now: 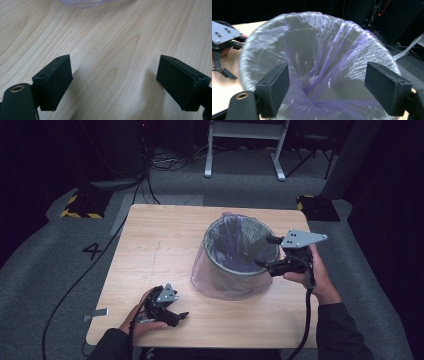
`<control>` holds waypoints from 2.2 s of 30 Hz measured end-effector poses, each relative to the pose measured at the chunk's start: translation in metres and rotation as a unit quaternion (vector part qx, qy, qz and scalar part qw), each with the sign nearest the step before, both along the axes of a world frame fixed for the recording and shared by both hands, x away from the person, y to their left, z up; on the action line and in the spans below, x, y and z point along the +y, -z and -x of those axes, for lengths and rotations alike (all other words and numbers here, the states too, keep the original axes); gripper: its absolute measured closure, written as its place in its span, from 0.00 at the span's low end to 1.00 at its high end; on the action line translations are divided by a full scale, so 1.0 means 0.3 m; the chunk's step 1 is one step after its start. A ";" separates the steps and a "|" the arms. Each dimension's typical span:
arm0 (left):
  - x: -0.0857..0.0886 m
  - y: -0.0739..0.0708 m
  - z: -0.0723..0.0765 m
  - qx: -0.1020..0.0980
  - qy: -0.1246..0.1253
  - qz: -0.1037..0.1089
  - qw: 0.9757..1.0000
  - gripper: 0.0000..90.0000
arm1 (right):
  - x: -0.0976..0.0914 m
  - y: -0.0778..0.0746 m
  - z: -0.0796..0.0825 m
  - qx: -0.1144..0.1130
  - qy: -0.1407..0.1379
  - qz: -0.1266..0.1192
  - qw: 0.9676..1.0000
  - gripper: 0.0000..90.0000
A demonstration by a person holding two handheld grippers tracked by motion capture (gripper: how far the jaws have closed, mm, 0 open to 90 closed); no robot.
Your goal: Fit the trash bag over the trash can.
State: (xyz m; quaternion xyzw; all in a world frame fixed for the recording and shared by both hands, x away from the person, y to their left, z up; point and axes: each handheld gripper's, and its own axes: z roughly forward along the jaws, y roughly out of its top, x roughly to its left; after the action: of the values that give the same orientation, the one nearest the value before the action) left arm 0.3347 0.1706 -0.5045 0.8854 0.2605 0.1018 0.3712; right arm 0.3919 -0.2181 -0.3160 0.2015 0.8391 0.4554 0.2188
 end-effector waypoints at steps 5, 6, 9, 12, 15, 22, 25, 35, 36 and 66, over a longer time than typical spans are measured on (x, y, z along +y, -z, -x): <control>0.000 0.000 0.000 0.000 0.000 0.000 1.000 0.14 | 0.017 0.004 -0.046 0.019 0.011 -0.002 1.000 0.22; 0.000 0.000 0.000 0.000 0.000 0.000 1.000 0.14 | 0.021 0.006 -0.056 0.023 0.013 0.001 1.000 0.22; 0.000 0.000 0.000 0.000 0.000 0.000 1.000 0.14 | 0.036 0.016 -0.085 0.038 0.021 0.009 0.999 0.23; 0.000 0.000 0.000 0.000 0.000 0.000 1.000 0.14 | 0.048 0.032 -0.103 0.054 0.025 0.014 0.998 0.24; 0.000 0.000 0.000 0.000 0.000 0.000 1.000 0.14 | 0.057 0.048 -0.108 0.064 0.023 0.028 0.997 0.23; 0.000 0.000 0.000 0.000 0.001 0.000 1.000 0.14 | 0.070 0.053 -0.110 0.083 0.013 0.050 0.995 0.21; 0.000 0.000 0.000 0.000 0.001 0.000 1.000 0.14 | 0.081 0.060 -0.106 0.090 0.000 0.069 0.994 0.20; 0.000 0.000 0.000 0.000 0.000 0.000 1.000 0.14 | 0.088 0.064 -0.113 0.127 0.004 0.088 0.988 0.19; 0.000 0.000 0.000 0.000 0.000 0.000 1.000 0.14 | 0.089 0.064 -0.115 0.135 0.007 0.089 0.987 0.19; 0.000 0.000 0.000 0.000 0.000 -0.001 1.000 0.14 | -0.014 0.006 0.028 0.008 0.032 0.032 0.999 0.21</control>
State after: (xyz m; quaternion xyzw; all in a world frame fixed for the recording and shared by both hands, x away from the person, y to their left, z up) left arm 0.3348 0.1706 -0.5045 0.8856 0.2601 0.1023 0.3709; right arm 0.3837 -0.2224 -0.3178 0.2244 0.8483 0.4193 0.2327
